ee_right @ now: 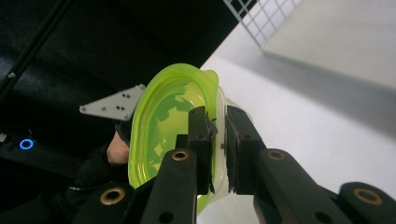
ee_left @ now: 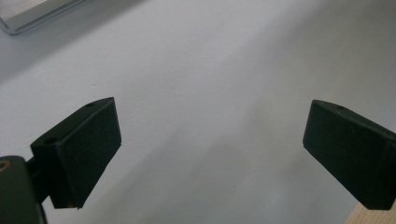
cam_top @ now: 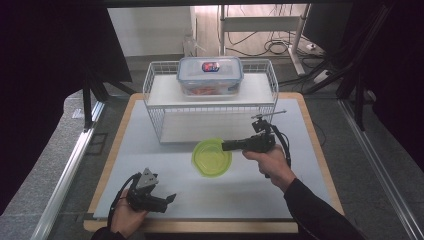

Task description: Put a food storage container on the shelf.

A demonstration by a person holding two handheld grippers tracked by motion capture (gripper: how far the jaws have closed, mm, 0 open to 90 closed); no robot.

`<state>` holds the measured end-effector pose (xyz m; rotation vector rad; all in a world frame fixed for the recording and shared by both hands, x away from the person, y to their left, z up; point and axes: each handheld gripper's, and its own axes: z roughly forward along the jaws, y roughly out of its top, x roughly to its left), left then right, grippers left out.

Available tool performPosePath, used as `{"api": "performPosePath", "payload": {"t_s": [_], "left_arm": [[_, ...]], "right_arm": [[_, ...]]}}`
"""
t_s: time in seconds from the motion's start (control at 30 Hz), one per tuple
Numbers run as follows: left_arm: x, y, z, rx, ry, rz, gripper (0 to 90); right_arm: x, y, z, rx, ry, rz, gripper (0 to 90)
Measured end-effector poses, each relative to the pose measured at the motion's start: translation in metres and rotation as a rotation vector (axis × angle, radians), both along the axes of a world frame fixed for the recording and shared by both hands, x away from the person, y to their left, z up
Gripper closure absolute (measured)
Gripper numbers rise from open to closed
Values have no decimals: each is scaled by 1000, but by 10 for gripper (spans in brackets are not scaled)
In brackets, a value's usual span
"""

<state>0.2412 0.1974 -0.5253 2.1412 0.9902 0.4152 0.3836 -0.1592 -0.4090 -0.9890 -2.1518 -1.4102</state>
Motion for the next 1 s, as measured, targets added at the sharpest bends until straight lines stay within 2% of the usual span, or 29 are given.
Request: {"api": "performPosePath", "payload": {"t_s": [0.53,0.73,1.0], "left_arm": [[1,0,-1,-1,1,-3,41],[1,-1,-1,-6,2,-1,40],[1,-1,-1,-11,2,-2,40]], "right_arm": [[20,-16,53,48,-37,-94,824],[28,-19,74,85,-37,-121,824],[42,-23,105,106,-73,-171,824]]}}
